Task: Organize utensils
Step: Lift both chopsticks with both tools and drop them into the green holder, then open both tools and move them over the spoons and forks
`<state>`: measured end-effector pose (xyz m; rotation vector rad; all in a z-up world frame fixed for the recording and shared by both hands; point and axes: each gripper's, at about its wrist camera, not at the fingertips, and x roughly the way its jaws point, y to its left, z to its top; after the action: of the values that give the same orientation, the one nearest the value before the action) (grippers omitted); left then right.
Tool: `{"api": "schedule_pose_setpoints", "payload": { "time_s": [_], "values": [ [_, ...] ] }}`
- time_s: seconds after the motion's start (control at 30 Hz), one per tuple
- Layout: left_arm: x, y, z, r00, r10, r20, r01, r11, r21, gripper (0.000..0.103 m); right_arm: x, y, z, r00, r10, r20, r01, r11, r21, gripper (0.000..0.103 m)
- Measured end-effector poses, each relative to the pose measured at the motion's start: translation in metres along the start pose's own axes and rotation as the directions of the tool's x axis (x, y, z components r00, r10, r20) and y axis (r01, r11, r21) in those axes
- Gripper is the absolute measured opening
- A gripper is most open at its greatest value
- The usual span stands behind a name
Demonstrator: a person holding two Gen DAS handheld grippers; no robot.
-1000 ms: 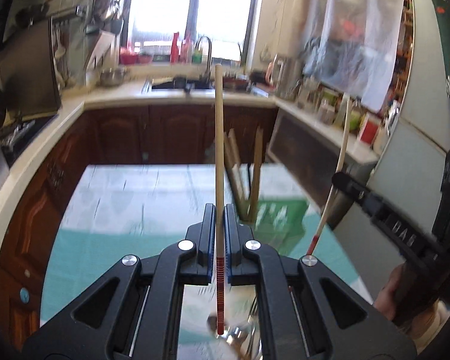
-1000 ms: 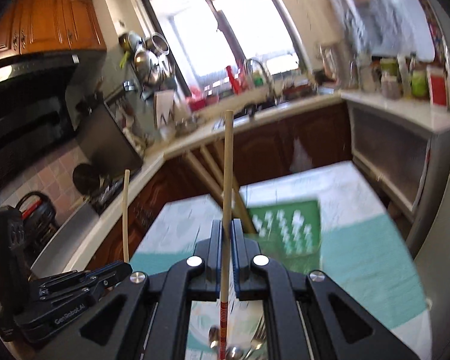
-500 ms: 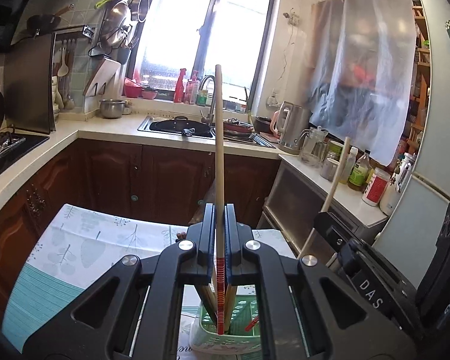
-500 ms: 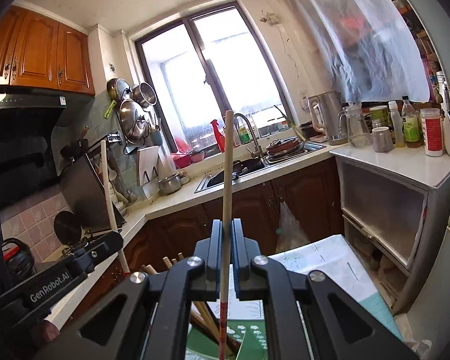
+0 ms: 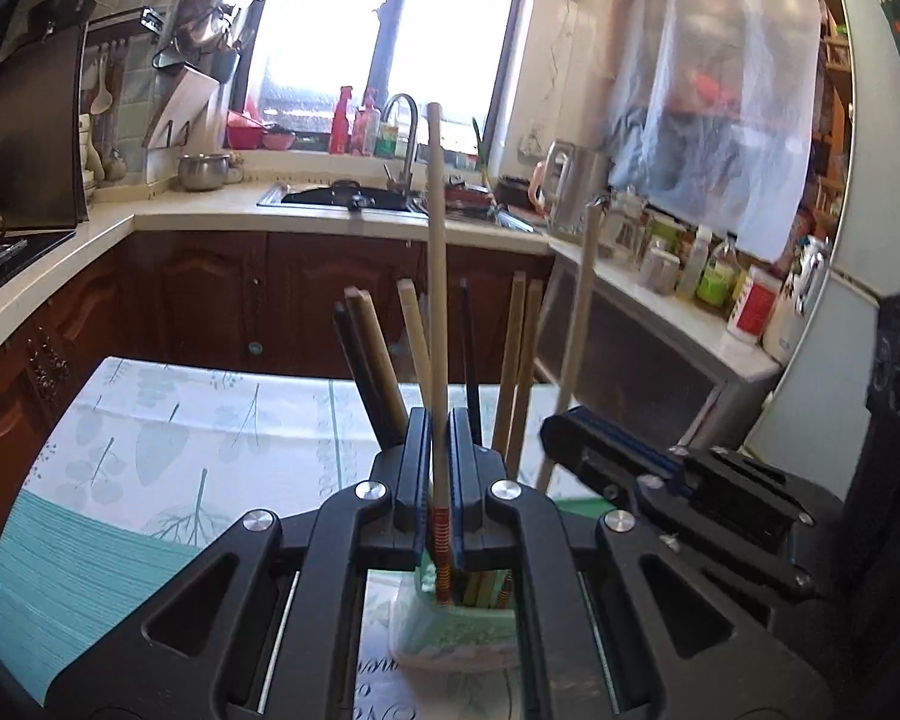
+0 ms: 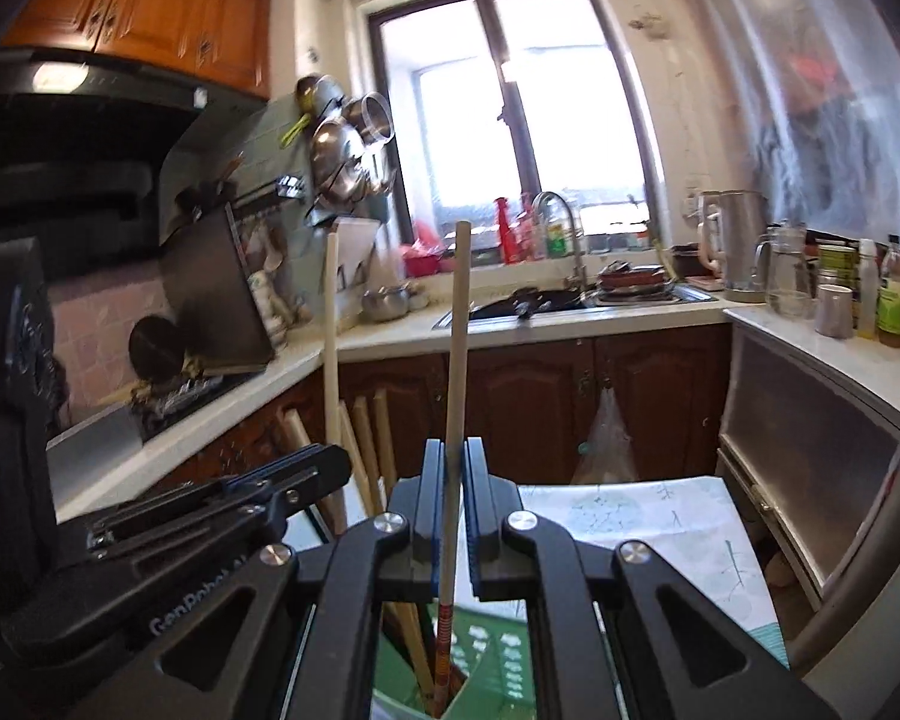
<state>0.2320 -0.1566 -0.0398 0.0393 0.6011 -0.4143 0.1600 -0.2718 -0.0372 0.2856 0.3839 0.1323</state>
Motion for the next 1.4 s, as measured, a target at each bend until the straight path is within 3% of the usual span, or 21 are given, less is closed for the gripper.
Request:
{"api": "schedule_pose_setpoints", "payload": {
  "time_s": [0.1,0.27,0.33,0.47,0.53,0.67,0.93,1.13,1.4],
  "values": [
    [0.001,0.004,-0.011,0.996,-0.036,-0.080,0.036,0.999,-0.002,0.004,0.008,0.004,-0.011,0.994,0.037,-0.104,-0.040,0.999,-0.030,0.006],
    [-0.002,0.017,-0.024,0.984,-0.018,-0.178,0.010,0.999,-0.046,0.026,0.018,0.002,-0.024,0.961,0.102,-0.257,-0.104,0.995,0.005,0.007],
    [-0.007,0.027,-0.025,0.982,-0.012,-0.191,-0.001,0.998,-0.069,0.036,0.017,0.001,-0.025,0.958,0.105,-0.265,-0.105,0.994,0.016,0.008],
    [-0.017,0.042,-0.025,0.977,0.004,-0.214,-0.020,0.997,-0.075,0.037,0.010,0.004,-0.022,0.960,0.114,-0.255,-0.107,0.993,0.040,0.012],
    [-0.022,0.047,-0.027,0.973,0.021,-0.230,-0.036,0.997,-0.062,0.037,0.006,0.009,-0.020,0.963,0.118,-0.243,-0.112,0.993,0.036,0.020],
    [-0.036,0.053,-0.033,0.964,0.041,-0.265,-0.056,0.997,-0.051,0.037,-0.001,0.018,-0.015,0.965,0.124,-0.232,-0.121,0.992,0.028,0.022],
    [-0.063,0.067,-0.065,0.922,0.061,-0.383,-0.084,0.995,-0.044,0.037,-0.021,0.032,-0.028,0.944,0.115,-0.309,-0.096,0.992,0.078,0.022],
    [-0.078,0.074,-0.098,0.877,0.079,-0.473,-0.118,0.992,-0.053,0.037,-0.037,0.033,-0.060,0.901,0.112,-0.419,-0.039,0.983,0.178,0.022],
    [-0.086,0.075,-0.133,0.831,0.023,-0.556,-0.106,0.987,-0.118,0.037,-0.056,0.027,-0.104,0.844,0.127,-0.521,0.039,0.955,0.295,0.022]
  ]
}}
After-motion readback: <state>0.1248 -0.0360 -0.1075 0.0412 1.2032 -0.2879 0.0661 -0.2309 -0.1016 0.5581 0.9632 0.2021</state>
